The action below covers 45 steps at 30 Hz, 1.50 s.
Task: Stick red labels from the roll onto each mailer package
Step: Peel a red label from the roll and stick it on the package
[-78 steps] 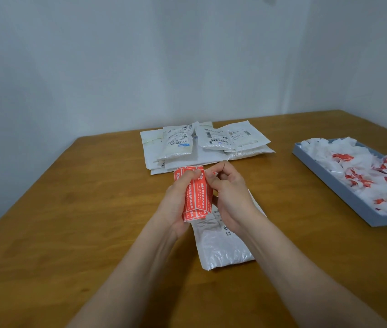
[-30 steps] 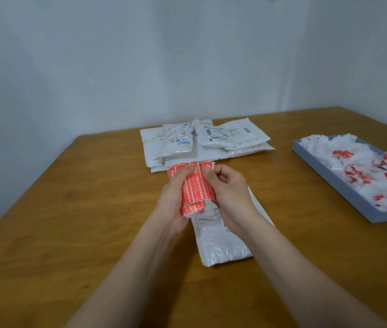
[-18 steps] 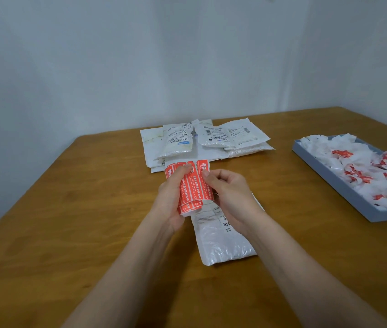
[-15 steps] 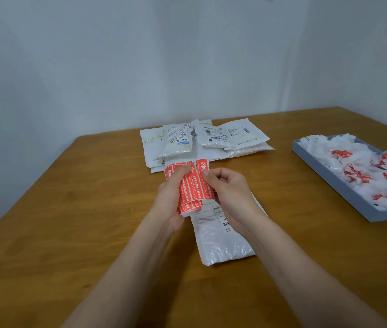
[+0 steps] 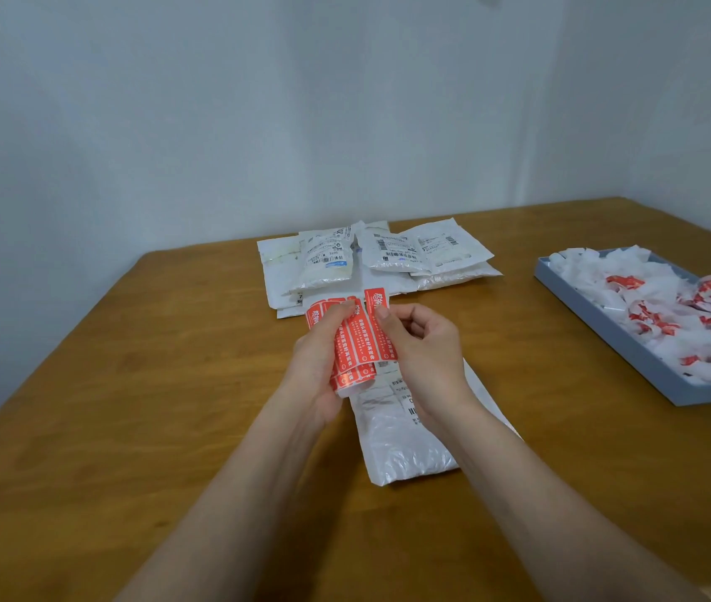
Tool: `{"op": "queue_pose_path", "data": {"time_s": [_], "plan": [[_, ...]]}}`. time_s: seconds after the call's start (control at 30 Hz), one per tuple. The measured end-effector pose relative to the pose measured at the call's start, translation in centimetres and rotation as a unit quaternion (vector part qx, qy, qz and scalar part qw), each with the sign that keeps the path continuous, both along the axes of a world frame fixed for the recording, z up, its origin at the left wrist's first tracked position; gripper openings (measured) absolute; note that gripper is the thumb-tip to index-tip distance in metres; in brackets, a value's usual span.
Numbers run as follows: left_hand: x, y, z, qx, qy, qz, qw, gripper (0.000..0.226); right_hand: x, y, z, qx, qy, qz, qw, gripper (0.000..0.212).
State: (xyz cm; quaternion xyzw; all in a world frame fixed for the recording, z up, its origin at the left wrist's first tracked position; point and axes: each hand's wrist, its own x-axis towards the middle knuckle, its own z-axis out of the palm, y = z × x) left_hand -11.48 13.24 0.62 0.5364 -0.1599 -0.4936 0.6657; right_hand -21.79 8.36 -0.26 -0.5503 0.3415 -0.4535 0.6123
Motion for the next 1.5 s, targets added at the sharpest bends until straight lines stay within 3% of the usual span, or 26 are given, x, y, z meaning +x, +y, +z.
{"op": "queue_pose_path", "data": {"time_s": [0.23,0.83,1.17,1.5], "plan": [[0.3,0.0,0.5,0.002,-0.018,0.021,1.000,0.043,-1.1,-0.8,0.1,0.101,0.006,0.146,0.984,0.017],[0.2,0.0,0.3,0.019,-0.013,0.031,0.999,0.038,-0.6,0.2,0.1,-0.009,0.026,0.011,1.000,0.008],[0.6,-0.2,0.7,0.020,-0.033,0.042,0.998,0.040,-1.5,-0.8,-0.3,0.082,0.012,0.129,0.988,0.024],[0.8,-0.1,0.5,0.036,-0.033,0.055,0.997,0.040,-1.0,-0.8,-0.1,0.012,0.035,0.068,0.997,0.012]]}}
